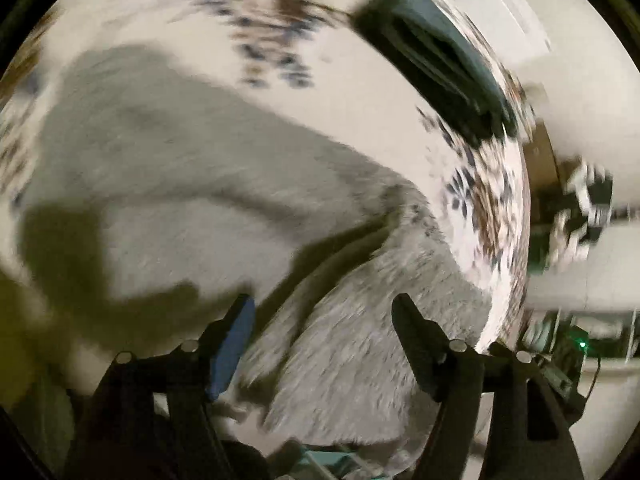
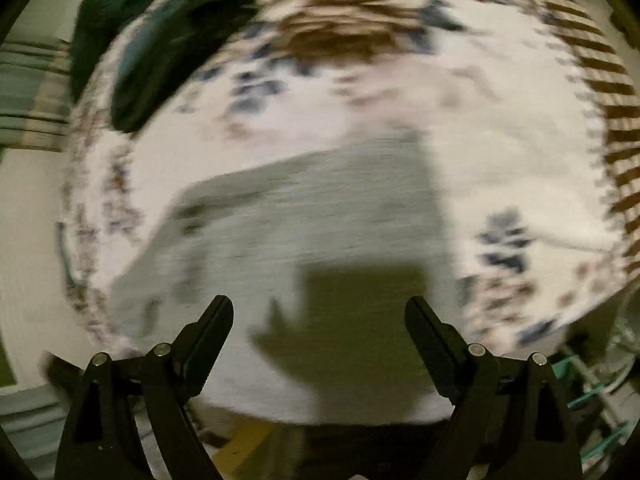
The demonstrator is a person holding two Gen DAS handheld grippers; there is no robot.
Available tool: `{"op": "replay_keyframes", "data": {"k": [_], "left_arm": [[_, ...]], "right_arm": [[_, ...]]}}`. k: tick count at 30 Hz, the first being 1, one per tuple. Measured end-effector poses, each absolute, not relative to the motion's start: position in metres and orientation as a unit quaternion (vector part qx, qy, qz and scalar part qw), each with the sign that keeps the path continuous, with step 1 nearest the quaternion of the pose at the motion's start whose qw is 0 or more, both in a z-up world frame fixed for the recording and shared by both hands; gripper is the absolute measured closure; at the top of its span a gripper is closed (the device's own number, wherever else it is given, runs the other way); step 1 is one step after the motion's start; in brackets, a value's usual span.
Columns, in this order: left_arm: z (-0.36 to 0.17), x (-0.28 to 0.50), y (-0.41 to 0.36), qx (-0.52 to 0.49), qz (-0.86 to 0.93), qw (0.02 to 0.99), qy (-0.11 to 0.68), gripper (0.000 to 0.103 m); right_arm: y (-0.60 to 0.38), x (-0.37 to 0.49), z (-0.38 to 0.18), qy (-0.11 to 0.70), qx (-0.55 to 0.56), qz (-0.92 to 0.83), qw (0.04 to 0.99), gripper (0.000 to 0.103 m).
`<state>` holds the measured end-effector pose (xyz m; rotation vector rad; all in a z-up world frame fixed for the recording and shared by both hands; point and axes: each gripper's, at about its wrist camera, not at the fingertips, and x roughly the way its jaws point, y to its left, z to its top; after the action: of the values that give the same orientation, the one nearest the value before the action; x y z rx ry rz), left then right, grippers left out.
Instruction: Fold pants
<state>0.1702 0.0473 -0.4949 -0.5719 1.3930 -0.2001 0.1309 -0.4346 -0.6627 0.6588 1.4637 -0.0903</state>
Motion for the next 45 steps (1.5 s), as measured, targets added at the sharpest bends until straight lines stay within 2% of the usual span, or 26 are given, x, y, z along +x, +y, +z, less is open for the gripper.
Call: {"op": "replay_keyframes", "data": {"k": [4, 8, 10, 11, 12, 13, 14, 17, 22, 25, 26, 27, 28, 29, 30, 36, 41, 45], "left_arm": [[-0.525, 0.213, -0.008, -0.183, -0.142, 0.711, 0.664, 0.034], [-0.547, 0.234, -0.041, -0.133, -0.154, 0.71, 0.674, 0.035], [-0.551, 0.237, -0.039, -0.152, -0.162, 0.71, 0.668, 0.059], [-0.551, 0.238, -0.036, -0.166, -0.163, 0.709, 0.665, 0.065], [-0.55, 0.237, -0.034, -0.174, -0.161, 0.71, 0.663, 0.069], [-0.55, 0.237, -0.031, -0.181, -0.157, 0.712, 0.66, 0.069], [-0.55, 0.234, -0.028, -0.186, -0.151, 0.713, 0.659, 0.069], [-0.549, 0.227, -0.02, -0.196, -0.138, 0.713, 0.658, 0.069], [-0.556, 0.223, -0.014, -0.219, -0.12, 0.709, 0.66, 0.066], [-0.547, 0.219, -0.012, -0.238, -0.116, 0.707, 0.656, 0.066], [-0.54, 0.216, -0.01, -0.251, -0.118, 0.71, 0.647, 0.066], [-0.531, 0.211, -0.004, -0.258, -0.115, 0.717, 0.637, 0.059], [-0.524, 0.207, 0.0, -0.257, -0.111, 0.723, 0.632, 0.038], [-0.514, 0.2, 0.007, -0.258, -0.105, 0.73, 0.624, 0.025], [-0.507, 0.194, 0.013, -0.263, -0.102, 0.736, 0.616, 0.009], [-0.488, 0.129, 0.099, -0.323, -0.026, 0.76, 0.563, 0.009], [-0.534, 0.082, 0.196, -0.396, 0.102, 0.732, 0.545, 0.009], [-0.564, 0.082, 0.233, -0.402, 0.135, 0.742, 0.519, 0.009]], "right_arm": [[-0.471, 0.126, -0.707, 0.667, 0.29, -0.033, 0.686, 0.014], [-0.49, 0.129, -0.743, 0.652, 0.365, 0.027, 0.665, 0.013], [-0.496, 0.128, -0.752, 0.647, 0.383, 0.038, 0.659, 0.014], [-0.499, 0.127, -0.754, 0.641, 0.389, 0.037, 0.661, 0.021], [-0.503, 0.126, -0.754, 0.634, 0.394, 0.038, 0.664, 0.041], [-0.505, 0.126, -0.754, 0.631, 0.395, 0.039, 0.667, 0.054], [-0.51, 0.124, -0.753, 0.63, 0.391, 0.029, 0.671, 0.073], [-0.523, 0.121, -0.744, 0.612, 0.4, 0.011, 0.682, 0.079], [-0.52, 0.135, -0.744, 0.623, 0.37, 0.006, 0.689, 0.08], [-0.508, 0.145, -0.75, 0.641, 0.354, 0.0, 0.681, 0.077], [-0.507, 0.145, -0.749, 0.648, 0.35, -0.005, 0.676, 0.071], [-0.506, 0.145, -0.747, 0.654, 0.342, -0.012, 0.675, 0.054], [-0.504, 0.145, -0.744, 0.656, 0.334, -0.017, 0.677, 0.044], [-0.502, 0.141, -0.735, 0.651, 0.325, -0.019, 0.686, 0.029], [-0.497, 0.138, -0.726, 0.645, 0.317, -0.023, 0.695, 0.02], [-0.474, 0.108, -0.679, 0.604, 0.321, -0.037, 0.728, 0.011], [-0.431, 0.093, -0.671, 0.608, 0.308, -0.029, 0.731, 0.011], [-0.395, 0.092, -0.683, 0.629, 0.281, -0.014, 0.725, 0.011]]}}
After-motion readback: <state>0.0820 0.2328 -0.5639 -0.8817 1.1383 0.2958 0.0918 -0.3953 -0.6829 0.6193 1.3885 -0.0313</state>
